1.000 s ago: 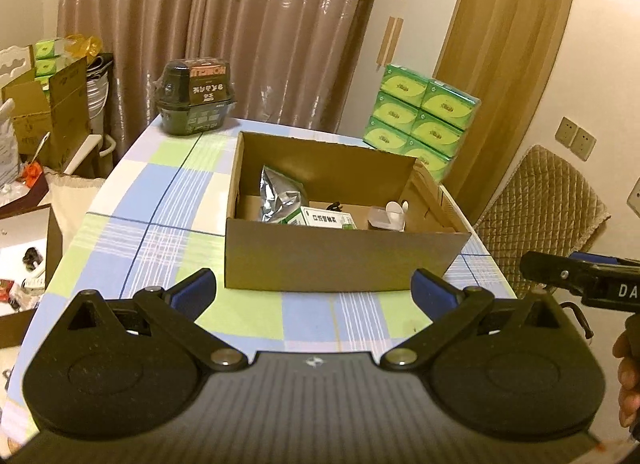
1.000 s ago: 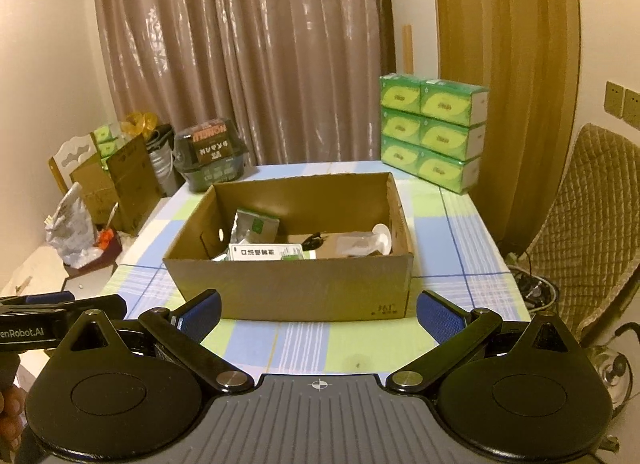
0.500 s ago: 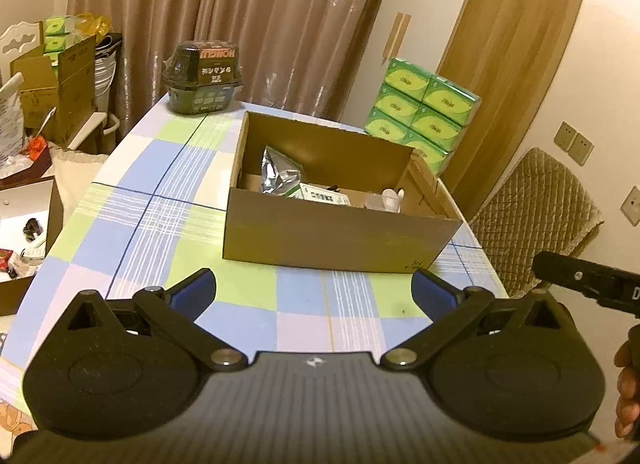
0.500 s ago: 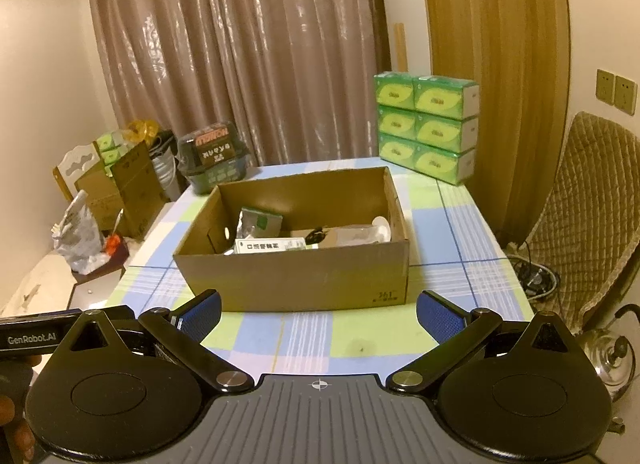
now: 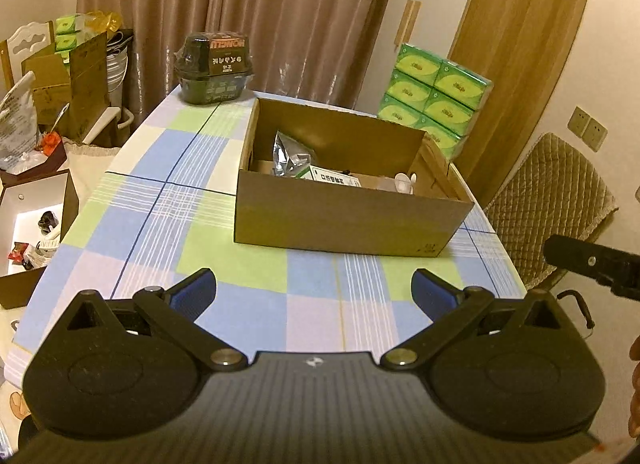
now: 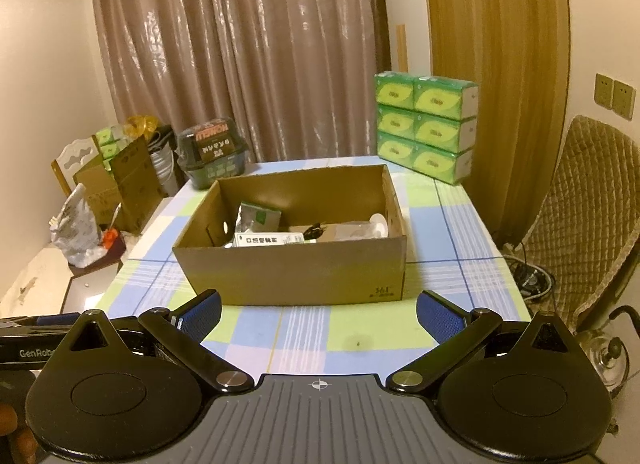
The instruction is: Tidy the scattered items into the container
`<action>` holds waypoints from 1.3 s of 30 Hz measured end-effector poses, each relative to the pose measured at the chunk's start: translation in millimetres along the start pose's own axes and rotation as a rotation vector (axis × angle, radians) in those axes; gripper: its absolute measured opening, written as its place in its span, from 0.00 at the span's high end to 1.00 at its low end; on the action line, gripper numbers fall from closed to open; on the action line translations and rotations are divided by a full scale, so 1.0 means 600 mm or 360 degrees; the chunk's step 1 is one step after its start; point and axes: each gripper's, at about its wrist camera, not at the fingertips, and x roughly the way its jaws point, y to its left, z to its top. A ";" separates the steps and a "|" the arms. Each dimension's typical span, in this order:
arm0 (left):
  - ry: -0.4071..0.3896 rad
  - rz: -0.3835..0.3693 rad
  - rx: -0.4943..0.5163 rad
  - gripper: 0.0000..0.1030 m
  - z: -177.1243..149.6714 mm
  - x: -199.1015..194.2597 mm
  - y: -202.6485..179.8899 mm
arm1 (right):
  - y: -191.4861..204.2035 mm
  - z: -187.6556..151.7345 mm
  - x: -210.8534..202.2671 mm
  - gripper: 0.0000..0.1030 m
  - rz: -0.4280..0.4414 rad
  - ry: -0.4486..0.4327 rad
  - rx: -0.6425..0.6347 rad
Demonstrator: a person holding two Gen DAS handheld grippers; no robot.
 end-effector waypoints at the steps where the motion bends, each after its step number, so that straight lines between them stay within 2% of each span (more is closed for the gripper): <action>1: 0.0002 -0.0001 0.0003 0.01 0.000 0.000 0.000 | -0.001 -0.001 0.000 0.02 0.0001 0.0004 0.0006; 39: 0.0056 0.0019 0.0094 0.01 -0.020 -0.002 -0.025 | -0.010 -0.028 0.006 0.02 -0.0013 0.0067 0.0055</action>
